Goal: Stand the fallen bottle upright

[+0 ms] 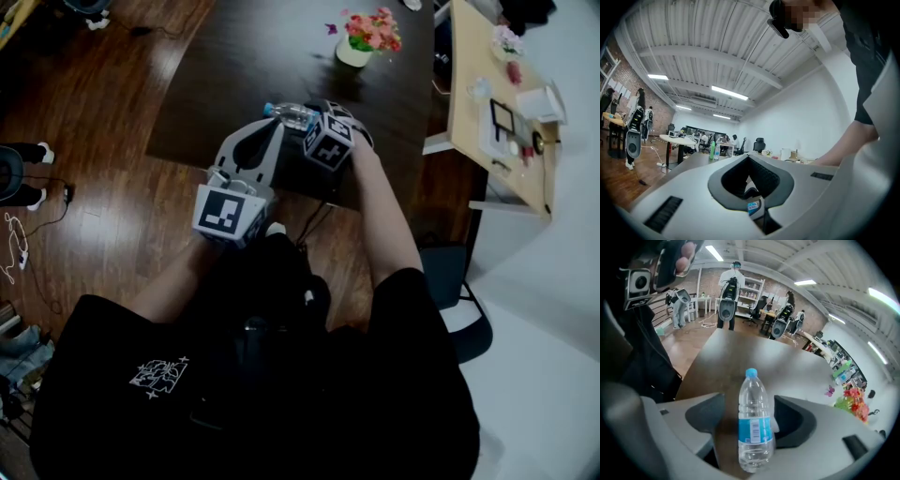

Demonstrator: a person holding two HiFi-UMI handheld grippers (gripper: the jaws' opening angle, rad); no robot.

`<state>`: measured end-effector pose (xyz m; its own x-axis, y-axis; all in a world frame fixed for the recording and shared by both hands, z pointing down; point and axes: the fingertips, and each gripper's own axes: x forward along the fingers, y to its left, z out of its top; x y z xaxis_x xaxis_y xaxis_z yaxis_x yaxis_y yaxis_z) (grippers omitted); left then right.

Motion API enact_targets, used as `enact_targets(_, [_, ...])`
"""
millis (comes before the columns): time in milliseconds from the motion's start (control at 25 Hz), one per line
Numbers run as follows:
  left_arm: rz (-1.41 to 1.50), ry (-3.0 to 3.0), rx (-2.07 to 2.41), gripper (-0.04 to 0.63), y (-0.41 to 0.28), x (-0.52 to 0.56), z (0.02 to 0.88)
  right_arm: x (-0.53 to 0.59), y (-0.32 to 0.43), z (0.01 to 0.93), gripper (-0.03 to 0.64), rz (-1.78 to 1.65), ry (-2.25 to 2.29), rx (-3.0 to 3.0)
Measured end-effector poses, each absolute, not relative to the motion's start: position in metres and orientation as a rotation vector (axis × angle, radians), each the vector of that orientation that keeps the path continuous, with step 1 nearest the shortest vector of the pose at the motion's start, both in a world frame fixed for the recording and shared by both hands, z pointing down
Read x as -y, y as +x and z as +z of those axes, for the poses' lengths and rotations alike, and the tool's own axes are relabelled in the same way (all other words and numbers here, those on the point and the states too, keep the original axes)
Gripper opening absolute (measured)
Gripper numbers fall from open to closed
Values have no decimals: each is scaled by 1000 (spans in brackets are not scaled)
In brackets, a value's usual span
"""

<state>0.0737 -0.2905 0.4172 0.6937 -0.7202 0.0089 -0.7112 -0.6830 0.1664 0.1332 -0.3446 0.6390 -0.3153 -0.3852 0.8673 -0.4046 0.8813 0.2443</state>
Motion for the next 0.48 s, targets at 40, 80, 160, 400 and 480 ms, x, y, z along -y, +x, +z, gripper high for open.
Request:
enact_targets(40, [-73,2744,1179,0,74,294,425,349,132,642,360,15,561,1922])
enact_targets(80, [-62,2742,1188,0,74,298,432,354,132,644,360,5,549,1915])
enact_targets(160, [-55,2738,1202,0,76,307,444,365,134,648,360,-7,537,1904])
enact_targets(400, [-79,2733,1236,0,74,322,454,308,134,683,360,396,290,1798])
enact_targets(480, [-85,2728,1241,0,73,322,456,270,134,696,360,598,160,1716])
